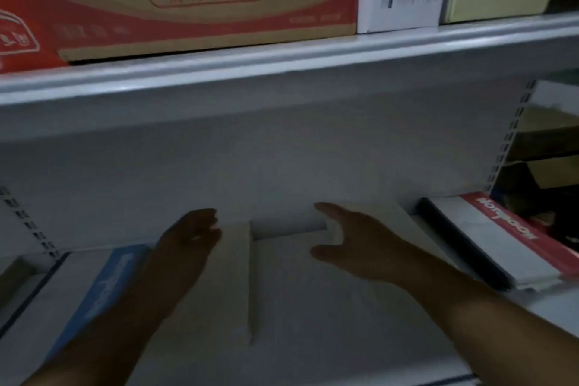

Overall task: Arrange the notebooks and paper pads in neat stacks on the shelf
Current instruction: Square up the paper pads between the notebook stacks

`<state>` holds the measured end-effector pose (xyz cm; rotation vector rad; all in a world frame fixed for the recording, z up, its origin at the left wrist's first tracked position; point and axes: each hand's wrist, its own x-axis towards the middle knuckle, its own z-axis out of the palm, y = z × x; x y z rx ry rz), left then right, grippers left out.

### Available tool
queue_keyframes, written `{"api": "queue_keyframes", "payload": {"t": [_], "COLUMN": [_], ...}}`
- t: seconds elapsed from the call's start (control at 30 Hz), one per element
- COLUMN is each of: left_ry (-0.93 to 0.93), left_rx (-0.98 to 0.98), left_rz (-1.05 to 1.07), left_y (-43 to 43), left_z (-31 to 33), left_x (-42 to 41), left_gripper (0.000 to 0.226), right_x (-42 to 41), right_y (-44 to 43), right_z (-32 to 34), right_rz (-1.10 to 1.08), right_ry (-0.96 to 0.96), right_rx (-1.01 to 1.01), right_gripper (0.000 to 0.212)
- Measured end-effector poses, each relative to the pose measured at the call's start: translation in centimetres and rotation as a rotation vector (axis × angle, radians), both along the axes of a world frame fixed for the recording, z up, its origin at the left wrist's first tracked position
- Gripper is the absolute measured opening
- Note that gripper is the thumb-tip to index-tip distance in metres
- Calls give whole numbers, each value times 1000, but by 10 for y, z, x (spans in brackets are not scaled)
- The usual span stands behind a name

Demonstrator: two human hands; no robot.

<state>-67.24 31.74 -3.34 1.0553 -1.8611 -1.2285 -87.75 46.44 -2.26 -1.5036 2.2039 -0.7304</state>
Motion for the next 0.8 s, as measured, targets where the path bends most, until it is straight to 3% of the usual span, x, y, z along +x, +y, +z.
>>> {"api": "queue_keyframes", "payload": {"t": [0.07, 0.13, 0.23, 0.33, 0.57, 0.8], "left_ry": [-143, -449, -738, -754, -776, -729], "left_rx": [115, 68, -181, -326, -406, -293], "left_rz": [-344, -560, -586, -502, -443, -456], "left_y": [51, 91, 126, 139, 132, 127], "left_z": [-6, -24, -52, -63, -68, -59], "left_x": [-26, -53, -95, -125, -142, -146], "left_gripper": [71, 102, 124, 126, 126, 131], "right_x": [-50, -86, -115, -127, -124, -125], "right_y": [38, 74, 113, 128, 111, 106], "right_z": [3, -1, -21, -45, -63, -55], "right_rz": [-75, -84, -5, 36, 83, 149], "right_ry": [94, 60, 34, 92, 55, 84], "right_rx": [155, 319, 516, 577, 322, 364], "right_gripper": [95, 110, 125, 127, 116, 120]}}
